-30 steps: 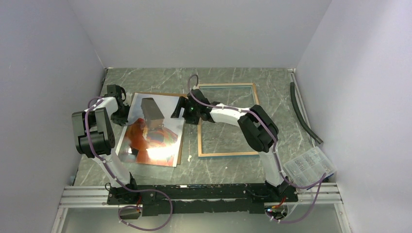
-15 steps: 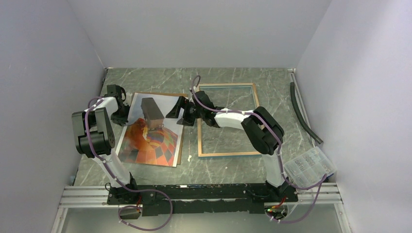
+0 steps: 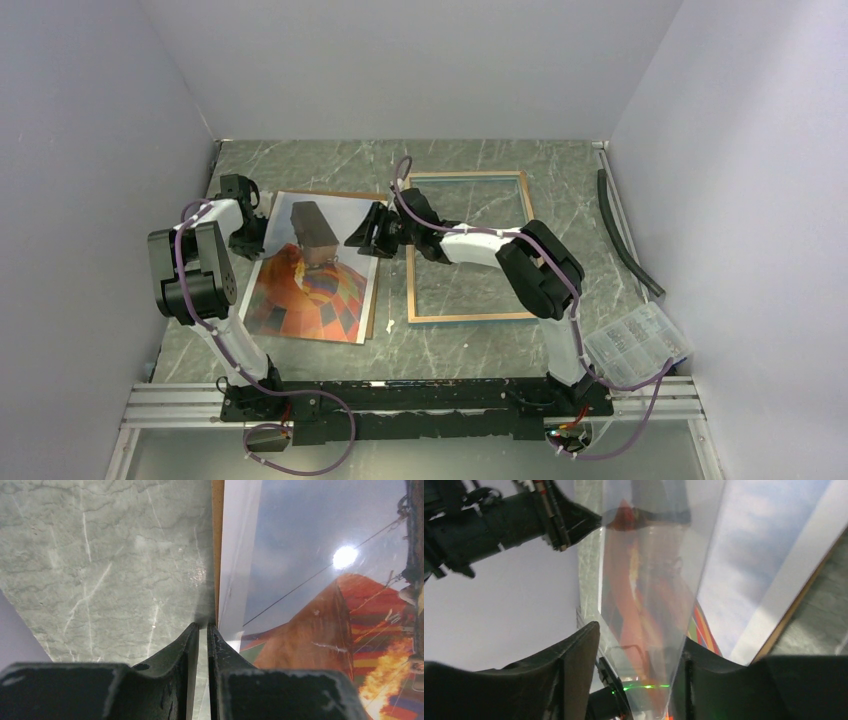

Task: Put the photo into the frame
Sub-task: Pick up the photo frame item at the center of the board.

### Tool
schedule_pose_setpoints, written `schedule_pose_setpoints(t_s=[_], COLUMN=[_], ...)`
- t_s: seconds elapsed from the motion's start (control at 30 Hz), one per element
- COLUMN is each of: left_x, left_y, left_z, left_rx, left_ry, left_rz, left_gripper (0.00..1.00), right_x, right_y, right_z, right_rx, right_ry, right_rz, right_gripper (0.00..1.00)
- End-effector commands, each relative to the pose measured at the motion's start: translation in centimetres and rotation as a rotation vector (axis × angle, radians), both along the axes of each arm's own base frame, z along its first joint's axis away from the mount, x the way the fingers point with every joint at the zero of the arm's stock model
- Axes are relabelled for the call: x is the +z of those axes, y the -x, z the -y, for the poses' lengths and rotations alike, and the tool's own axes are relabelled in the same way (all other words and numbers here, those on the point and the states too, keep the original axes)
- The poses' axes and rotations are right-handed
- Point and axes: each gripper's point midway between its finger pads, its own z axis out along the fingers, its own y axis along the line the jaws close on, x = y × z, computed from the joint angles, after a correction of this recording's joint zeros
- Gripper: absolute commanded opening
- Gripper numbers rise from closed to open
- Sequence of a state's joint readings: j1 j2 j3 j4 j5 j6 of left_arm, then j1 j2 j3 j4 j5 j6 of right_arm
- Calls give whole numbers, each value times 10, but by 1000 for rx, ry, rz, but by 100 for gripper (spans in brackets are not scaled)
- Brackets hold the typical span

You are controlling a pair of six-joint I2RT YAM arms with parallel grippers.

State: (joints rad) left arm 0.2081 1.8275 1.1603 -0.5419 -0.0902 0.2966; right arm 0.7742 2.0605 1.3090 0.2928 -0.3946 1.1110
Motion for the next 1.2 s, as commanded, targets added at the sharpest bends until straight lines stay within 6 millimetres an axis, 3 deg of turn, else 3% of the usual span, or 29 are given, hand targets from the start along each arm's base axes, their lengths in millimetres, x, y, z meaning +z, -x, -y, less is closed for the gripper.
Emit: schedule_pose_setpoints(t_s=[0.0,0.17,0.27,0.4,0.53,0.63,0.7,0.8,0.9,1.03,1.17], left_x=[10,36,58,96,134,157,168,177,174,167,162], left_y=[5,-3,-7,-10,-14,-18,-18,-18,-14,-11,-10], left_z=[18,19,15,10,21,43,64,99,134,180,224], left_rx=[-7,0,-5,-10,-40,-79,-116,-172,-240,-335,-439], left_ry=[91,127,110,94,142,202,246,328,428,531,594], left_rz=[-15,23,59,106,161,197,205,214,185,152,138], left_gripper=[18,20,28,48,65,75,93,95,95,95,95], right_x=[28,34,44,76,108,133,148,168,184,183,176], right_y=[-13,-20,-27,-40,-49,-49,-47,-40,-32,-29,-22], right_z=[4,12,18,40,73,96,115,142,170,211,240], right_rx=[-48,-59,-56,-48,-26,9,24,44,62,54,63], right_ry=[44,69,64,38,44,48,55,62,56,103,95], right_rz=[86,91,91,112,133,165,197,250,290,293,259], right_gripper=[46,18,2,0,0,0,0,0,0,0,0])
